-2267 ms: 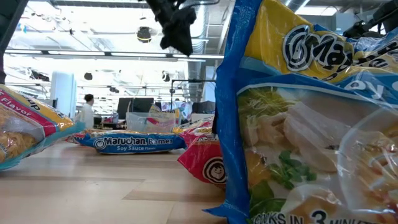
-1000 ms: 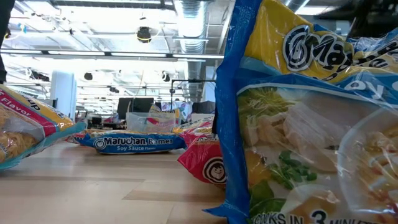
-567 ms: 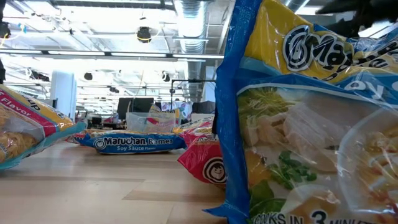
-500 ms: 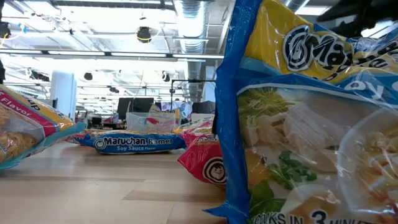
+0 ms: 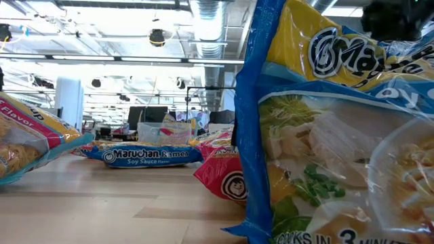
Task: Sort Maruchan noodles
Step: Put the blue bag into the black bin
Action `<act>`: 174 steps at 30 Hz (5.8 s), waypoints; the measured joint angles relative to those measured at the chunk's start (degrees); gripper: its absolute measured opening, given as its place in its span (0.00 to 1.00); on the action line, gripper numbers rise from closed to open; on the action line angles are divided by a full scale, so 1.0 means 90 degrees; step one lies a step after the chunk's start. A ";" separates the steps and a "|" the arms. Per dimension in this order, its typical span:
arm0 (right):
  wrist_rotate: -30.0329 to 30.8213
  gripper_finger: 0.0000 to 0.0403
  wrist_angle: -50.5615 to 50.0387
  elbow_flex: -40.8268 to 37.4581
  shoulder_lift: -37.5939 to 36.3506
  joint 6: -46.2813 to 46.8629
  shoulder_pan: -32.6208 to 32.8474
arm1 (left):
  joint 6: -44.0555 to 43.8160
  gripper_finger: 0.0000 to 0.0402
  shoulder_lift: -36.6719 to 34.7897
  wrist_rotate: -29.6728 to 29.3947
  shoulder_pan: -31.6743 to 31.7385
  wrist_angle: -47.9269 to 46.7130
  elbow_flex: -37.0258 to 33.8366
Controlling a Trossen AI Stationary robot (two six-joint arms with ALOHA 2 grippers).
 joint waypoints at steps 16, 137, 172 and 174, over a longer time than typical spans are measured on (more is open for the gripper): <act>-0.0046 0.60 -0.0550 -0.0170 0.1311 0.0016 0.0000 | -0.0147 0.22 -0.1258 0.0423 -0.0130 0.3119 -0.3399; 0.3647 0.01 0.1476 0.2619 0.4989 -0.5207 -0.2172 | 0.1970 0.22 -0.3507 0.0037 0.2628 0.5326 -0.5438; 0.3359 0.01 0.2536 0.2619 0.7185 -0.5324 -0.3002 | 0.1937 0.22 -0.3509 0.0036 0.3065 0.5384 -0.5438; 0.3331 0.01 0.2538 0.2619 0.7185 -0.5339 -0.3008 | 0.2008 0.22 -0.3509 0.0034 0.3065 0.5426 -0.5438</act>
